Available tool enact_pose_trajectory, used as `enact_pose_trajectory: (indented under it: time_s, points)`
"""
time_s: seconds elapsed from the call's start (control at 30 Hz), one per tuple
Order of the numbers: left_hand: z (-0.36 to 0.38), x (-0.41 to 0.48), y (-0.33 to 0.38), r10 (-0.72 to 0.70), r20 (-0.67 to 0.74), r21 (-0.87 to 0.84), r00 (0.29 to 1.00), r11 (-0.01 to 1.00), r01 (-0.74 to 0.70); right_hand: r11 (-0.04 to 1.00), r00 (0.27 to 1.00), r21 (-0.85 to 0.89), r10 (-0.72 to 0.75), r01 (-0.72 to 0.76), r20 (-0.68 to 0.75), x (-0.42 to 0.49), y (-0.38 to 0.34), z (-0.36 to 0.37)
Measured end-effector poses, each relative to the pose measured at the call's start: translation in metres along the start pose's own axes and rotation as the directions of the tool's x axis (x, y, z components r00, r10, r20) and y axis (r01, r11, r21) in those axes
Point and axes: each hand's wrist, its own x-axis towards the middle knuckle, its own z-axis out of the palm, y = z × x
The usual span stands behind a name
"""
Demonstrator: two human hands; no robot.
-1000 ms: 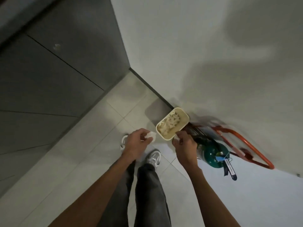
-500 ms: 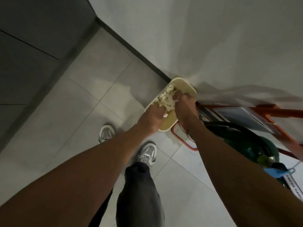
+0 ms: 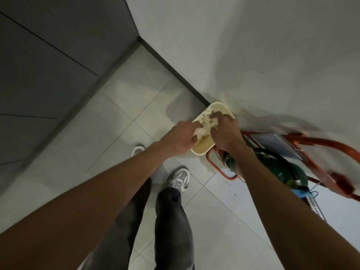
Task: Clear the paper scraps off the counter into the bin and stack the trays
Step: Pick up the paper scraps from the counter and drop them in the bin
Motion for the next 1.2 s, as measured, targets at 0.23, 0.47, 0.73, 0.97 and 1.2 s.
enact_pose_trajectory:
  time_s: [0.23, 0.47, 0.73, 0.97, 1.2]
  points:
    - [-0.147, -0.172, 0.028, 0.006, -0.221, 0.038, 0.975, 0.999, 0.002, 0.974, 0.973, 0.022, -0.222, 0.224, -0.066, -0.123, -0.114, -0.119]
    - [-0.248, -0.331, 0.051, -0.097, -0.524, 0.077, 0.846, 0.984, 0.161, 0.908, 0.912, 0.106, -0.393, 0.404, -0.116, -0.231, -0.247, -0.207]
    - [-0.324, -0.456, 0.035, -0.204, -0.695, -0.087, 0.689, 0.976, 0.201, 0.811, 0.812, 0.091, -0.561, 0.578, -0.162, -0.308, -0.388, -0.266]
    - [-0.384, -0.520, -0.018, -0.344, -0.783, -0.295, 0.519, 0.939, 0.176, 0.774, 0.765, 0.025, -0.620, 0.633, -0.173, -0.320, -0.490, -0.264]
    - [-0.412, -0.551, -0.074, -0.452, -0.785, -0.389, 0.423, 0.892, 0.230, 0.735, 0.730, 0.038, -0.664, 0.677, -0.159, -0.294, -0.573, -0.244]
